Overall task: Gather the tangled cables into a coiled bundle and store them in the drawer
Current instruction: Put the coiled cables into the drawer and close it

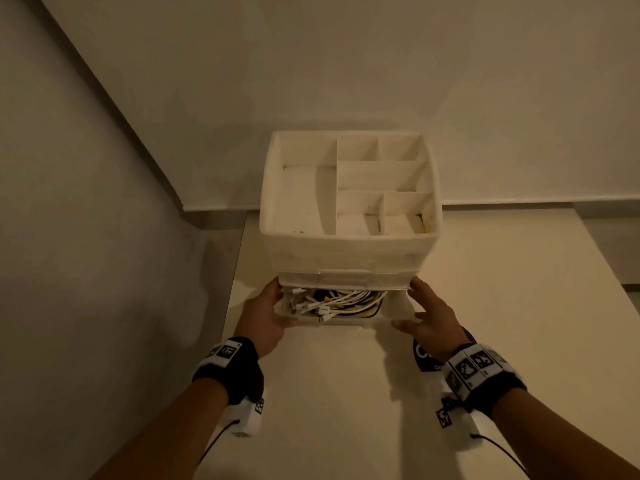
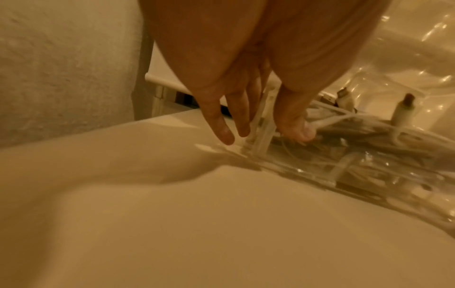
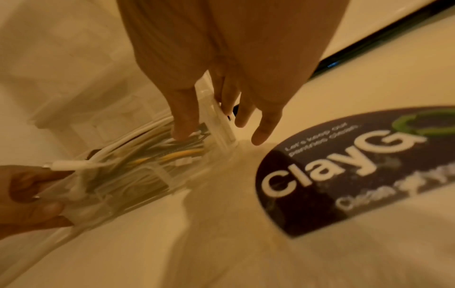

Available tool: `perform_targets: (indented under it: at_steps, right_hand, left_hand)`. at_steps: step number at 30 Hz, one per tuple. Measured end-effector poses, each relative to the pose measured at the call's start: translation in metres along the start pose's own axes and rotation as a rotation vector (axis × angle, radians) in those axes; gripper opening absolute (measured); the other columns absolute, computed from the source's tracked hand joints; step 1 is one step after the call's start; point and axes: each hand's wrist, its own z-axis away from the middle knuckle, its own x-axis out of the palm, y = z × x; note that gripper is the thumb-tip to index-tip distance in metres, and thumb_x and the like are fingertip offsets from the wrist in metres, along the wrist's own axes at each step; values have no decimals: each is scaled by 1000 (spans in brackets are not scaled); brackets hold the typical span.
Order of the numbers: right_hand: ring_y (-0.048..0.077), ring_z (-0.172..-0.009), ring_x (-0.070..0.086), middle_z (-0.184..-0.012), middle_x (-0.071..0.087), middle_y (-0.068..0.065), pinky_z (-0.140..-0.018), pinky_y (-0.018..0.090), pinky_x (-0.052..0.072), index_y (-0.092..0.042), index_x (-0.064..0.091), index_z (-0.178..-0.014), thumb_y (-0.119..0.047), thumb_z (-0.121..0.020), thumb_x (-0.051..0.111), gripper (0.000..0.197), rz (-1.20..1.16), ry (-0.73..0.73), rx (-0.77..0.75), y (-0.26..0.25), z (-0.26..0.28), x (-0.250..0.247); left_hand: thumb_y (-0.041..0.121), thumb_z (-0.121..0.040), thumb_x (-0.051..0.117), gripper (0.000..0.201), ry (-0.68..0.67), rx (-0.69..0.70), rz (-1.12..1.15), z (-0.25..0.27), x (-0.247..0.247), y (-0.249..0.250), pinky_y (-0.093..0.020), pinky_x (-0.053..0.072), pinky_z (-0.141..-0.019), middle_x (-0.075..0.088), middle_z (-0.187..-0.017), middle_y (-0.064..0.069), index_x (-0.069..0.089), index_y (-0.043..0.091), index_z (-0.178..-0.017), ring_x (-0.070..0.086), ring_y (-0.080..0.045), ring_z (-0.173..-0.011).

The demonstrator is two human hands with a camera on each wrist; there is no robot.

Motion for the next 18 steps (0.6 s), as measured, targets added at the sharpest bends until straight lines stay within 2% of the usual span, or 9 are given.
perform_targets:
  at_steps: [2, 4, 7, 9, 11, 12, 13, 16, 18]
  right_hand:
    - [18, -132, 47, -138, 52, -10, -105, 44, 45, -34, 38, -142, -8, -76, 78, 82, -56, 66, 17, 1, 0, 8]
    - [20, -131, 49, -137, 52, -10, -104, 46, 46, -31, 37, -143, -8, -77, 78, 82, -87, 83, 22, 3, 1, 12]
    - [18, -125, 50, -123, 52, -27, -99, 49, 50, -33, 34, -143, -7, -73, 81, 88, -122, 39, 22, 2, 2, 17]
    - [13, -118, 52, -117, 51, -30, -96, 41, 52, -39, 33, -136, -8, -71, 83, 87, -145, 41, 18, -2, 4, 20]
    - [1, -107, 53, -115, 50, -29, -87, 21, 49, -43, 31, -131, -10, -70, 84, 87, -173, 66, 1, -7, 3, 24]
    - [-6, -102, 52, -115, 49, -29, -82, 12, 45, -42, 31, -130, -9, -70, 84, 87, -186, 79, -6, -10, 2, 27]
    - [-13, -99, 50, -117, 48, -26, -78, 7, 41, -41, 31, -129, -9, -69, 84, 87, -202, 94, -12, -13, 2, 30]
    - [-18, -99, 48, -124, 48, -15, -77, 6, 41, -39, 32, -128, -7, -67, 85, 87, -239, 120, -19, -16, 1, 35]
    - [-22, -95, 52, -118, 51, -18, -71, 3, 45, -38, 32, -127, -3, -67, 84, 86, -256, 112, -14, -15, 0, 36]
  left_hand:
    - [-7, -73, 75, 79, 57, -42, 111, 3, 8, 1, -34, 47, -101, 61, -124, 7, 46, 31, -136, 58, -10, -115]
    - [-7, -72, 77, 79, 75, -59, 167, 4, 11, -2, -39, 48, -100, 62, -122, 11, 48, 29, -136, 59, -9, -113]
    - [16, -62, 86, 88, -5, -37, 189, 6, 7, -1, -45, 50, -97, 62, -124, 14, 43, 44, -134, 57, -9, -118]
    - [22, -56, 90, 100, -65, -18, 245, 8, 7, 7, -40, 52, -95, 60, -127, 16, 35, 50, -135, 57, -6, -117]
    - [11, -58, 91, 106, -55, 42, 341, 9, 14, 20, -31, 53, -91, 56, -131, 9, 29, 51, -135, 58, -7, -117]
    - [10, -58, 91, 107, -29, 68, 392, 9, 19, 27, -31, 53, -91, 53, -134, 5, 28, 51, -134, 58, -10, -118]
    - [14, -57, 92, 106, 10, 74, 416, 8, 25, 30, -32, 53, -91, 51, -136, 3, 28, 51, -134, 58, -11, -118]
    - [20, -55, 93, 109, 156, 48, 398, 5, 42, 32, -15, 50, -86, 44, -137, 6, 26, 44, -138, 56, -4, -116]
    - [20, -56, 93, 111, 230, 7, 383, 2, 49, 30, -8, 47, -86, 42, -140, 4, 24, 35, -143, 53, -5, -119]
